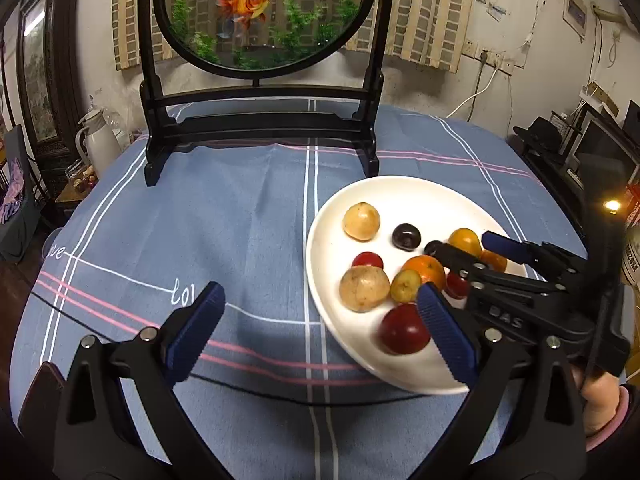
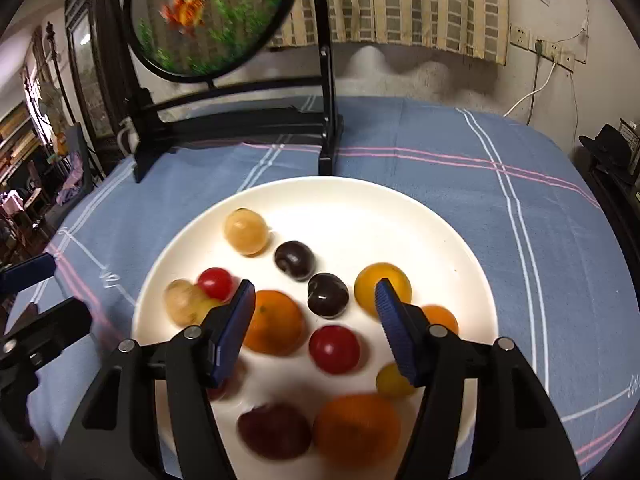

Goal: Organize fruits

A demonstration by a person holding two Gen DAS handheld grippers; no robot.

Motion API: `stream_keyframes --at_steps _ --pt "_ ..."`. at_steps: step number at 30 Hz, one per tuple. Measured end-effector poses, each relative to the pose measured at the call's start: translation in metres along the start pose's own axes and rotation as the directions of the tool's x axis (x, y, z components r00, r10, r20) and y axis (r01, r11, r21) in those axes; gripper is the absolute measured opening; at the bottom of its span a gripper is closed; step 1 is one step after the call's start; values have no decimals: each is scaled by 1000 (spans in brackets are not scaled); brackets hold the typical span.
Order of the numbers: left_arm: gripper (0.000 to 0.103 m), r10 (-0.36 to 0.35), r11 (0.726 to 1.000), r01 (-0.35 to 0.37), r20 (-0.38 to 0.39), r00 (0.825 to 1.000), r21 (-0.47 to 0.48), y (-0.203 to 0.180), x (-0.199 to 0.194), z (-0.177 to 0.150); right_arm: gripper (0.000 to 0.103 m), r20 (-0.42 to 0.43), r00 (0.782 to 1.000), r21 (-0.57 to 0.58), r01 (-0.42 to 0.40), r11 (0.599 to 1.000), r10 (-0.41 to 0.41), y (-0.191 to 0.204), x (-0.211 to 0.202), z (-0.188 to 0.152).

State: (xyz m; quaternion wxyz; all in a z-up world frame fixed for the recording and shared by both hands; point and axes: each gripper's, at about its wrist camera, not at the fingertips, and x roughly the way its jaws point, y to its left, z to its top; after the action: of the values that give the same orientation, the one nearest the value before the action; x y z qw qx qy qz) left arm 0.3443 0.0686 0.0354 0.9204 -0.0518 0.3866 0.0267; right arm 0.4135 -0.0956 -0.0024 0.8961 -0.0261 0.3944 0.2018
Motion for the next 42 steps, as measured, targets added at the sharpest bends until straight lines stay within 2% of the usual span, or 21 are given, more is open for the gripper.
stream_keyframes --at_steps 3,4,5,7,8,11,13,16,18,23,27,31,42 --pt "98 2 1000 -2 9 1000 5 -3 -10 -6 66 24 1000 9 -20 1000 20 2 -25 -11" --pt "98 3 1000 -3 15 1000 9 -4 -15 -10 71 36 999 11 -34 999 34 2 -34 -17" --pt "98 6 1000 -6 19 1000 11 -5 -18 -13 83 60 997 14 -56 998 55 1 -49 -28" --pt "98 7 1000 -7 26 1000 15 -7 -25 -20 102 112 991 21 -79 997 76 0 -70 -49" --pt "98 4 1000 -5 31 1000 20 -9 -30 -25 102 147 986 14 -85 996 82 -1 -84 -64" --pt "99 14 999 -16 41 999 47 -16 -43 -43 102 129 990 -35 -62 997 66 2 -105 -89" --pt "99 20 997 -24 44 999 71 -21 -51 -56 102 153 987 -42 -51 998 57 2 -119 -103" --pt "99 9 996 -12 30 1000 93 -26 -62 -82 102 184 983 -77 10 997 5 3 -137 -124" --pt "99 7 994 -10 22 1000 111 -27 -66 -98 102 180 983 -113 52 992 -31 4 -141 -135" --pt "100 18 989 -19 8 1000 147 -29 -65 -130 102 126 992 -174 40 984 -18 -2 -140 -161" --pt "100 0 987 5 -28 1000 162 -32 -57 -139 102 112 994 -175 25 984 -5 -2 -140 -165" --pt "100 9 984 -7 -11 1000 180 -36 -60 -141 102 109 993 -206 72 976 -51 3 -137 -169" --pt "100 17 984 -17 4 1000 177 -36 -61 -141 102 94 994 -180 76 981 -59 -2 -134 -169"
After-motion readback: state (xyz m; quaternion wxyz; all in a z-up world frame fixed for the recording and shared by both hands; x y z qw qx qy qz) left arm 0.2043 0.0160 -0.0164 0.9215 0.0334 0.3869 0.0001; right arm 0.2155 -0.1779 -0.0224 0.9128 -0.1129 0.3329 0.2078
